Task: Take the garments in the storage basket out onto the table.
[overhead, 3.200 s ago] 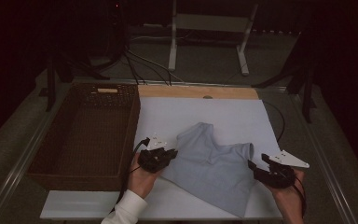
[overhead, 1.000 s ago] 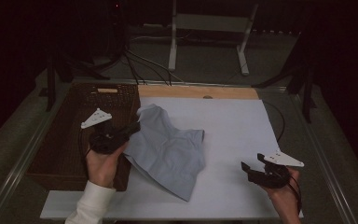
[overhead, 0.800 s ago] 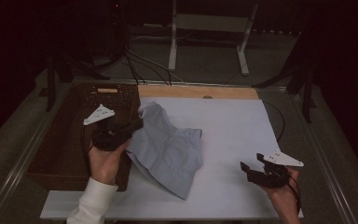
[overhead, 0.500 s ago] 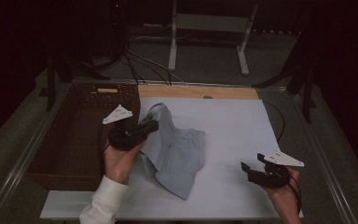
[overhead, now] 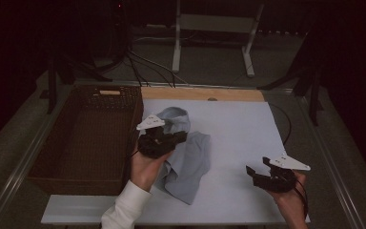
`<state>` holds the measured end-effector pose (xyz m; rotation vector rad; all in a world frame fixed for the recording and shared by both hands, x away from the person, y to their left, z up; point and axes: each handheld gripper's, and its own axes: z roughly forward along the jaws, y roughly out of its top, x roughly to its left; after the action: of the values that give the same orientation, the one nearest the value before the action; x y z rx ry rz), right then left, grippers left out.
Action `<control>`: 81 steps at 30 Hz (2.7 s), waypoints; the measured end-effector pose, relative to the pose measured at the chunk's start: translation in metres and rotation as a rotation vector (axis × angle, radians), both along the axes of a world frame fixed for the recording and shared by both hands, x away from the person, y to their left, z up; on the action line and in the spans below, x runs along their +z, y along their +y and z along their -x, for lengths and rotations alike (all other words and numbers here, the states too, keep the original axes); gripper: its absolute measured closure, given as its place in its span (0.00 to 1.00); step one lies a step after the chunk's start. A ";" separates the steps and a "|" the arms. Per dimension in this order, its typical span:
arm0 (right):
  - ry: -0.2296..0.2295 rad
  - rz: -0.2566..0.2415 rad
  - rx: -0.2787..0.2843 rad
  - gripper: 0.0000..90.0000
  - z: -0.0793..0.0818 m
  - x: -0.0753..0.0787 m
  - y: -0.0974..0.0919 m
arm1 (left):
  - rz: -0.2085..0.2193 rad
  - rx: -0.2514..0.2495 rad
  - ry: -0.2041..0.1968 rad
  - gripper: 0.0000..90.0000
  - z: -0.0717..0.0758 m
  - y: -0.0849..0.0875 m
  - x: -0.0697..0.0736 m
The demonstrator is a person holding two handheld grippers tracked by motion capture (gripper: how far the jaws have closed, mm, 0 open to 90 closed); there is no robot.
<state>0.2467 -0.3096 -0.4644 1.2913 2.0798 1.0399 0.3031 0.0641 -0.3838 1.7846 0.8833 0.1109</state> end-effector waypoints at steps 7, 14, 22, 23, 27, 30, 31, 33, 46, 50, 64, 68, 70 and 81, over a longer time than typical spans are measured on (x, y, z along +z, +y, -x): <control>-0.002 -0.004 -0.004 0.29 0.000 0.000 -0.002 | -0.008 -0.060 0.018 0.97 0.002 -0.025 -0.009; -0.006 -0.005 -0.009 0.29 0.000 0.001 -0.003 | -0.012 -0.107 0.038 0.96 0.002 -0.044 -0.017; -0.008 -0.005 -0.013 0.29 0.000 0.001 -0.004 | -0.031 -0.134 0.046 0.96 0.004 -0.052 -0.027; -0.008 -0.005 -0.014 0.30 0.000 0.001 -0.004 | -0.033 -0.142 0.049 0.96 0.005 -0.054 -0.028; -0.008 -0.004 -0.011 0.29 0.000 0.001 -0.003 | -0.040 -0.191 0.062 0.96 0.009 -0.060 -0.035; -0.007 -0.003 -0.011 0.29 0.000 0.001 -0.003 | -0.046 -0.226 0.060 0.95 0.010 -0.063 -0.039; -0.008 -0.003 -0.012 0.30 0.000 0.001 -0.003 | -0.037 -0.237 0.057 0.92 0.011 -0.063 -0.040; -0.009 -0.002 -0.010 0.30 0.000 0.001 -0.003 | -0.030 -0.240 0.034 0.82 0.011 -0.061 -0.038; -0.002 -0.001 0.002 0.29 0.000 0.000 0.002 | -0.022 -0.119 -0.021 0.40 0.007 -0.025 -0.034; 0.000 -0.001 0.003 0.29 0.000 -0.001 0.003 | -0.026 -0.059 -0.044 0.23 0.007 -0.014 -0.032; 0.003 -0.001 0.017 0.28 -0.001 -0.002 0.009 | -0.085 0.028 -0.094 0.00 0.011 0.011 -0.032; 0.003 -0.001 0.023 0.28 -0.001 -0.002 0.011 | -0.105 0.044 -0.107 0.00 0.015 0.016 -0.035; 0.004 -0.002 0.027 0.28 -0.001 -0.003 0.013 | -0.110 0.051 -0.117 0.00 0.016 0.019 -0.036; 0.008 0.005 0.064 0.28 -0.002 -0.005 0.028 | -0.147 0.042 -0.133 0.00 0.030 0.022 -0.049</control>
<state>0.2484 -0.2814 -0.4693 1.2357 2.1413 1.0576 0.2736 0.0861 -0.4330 1.8710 0.8347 0.3254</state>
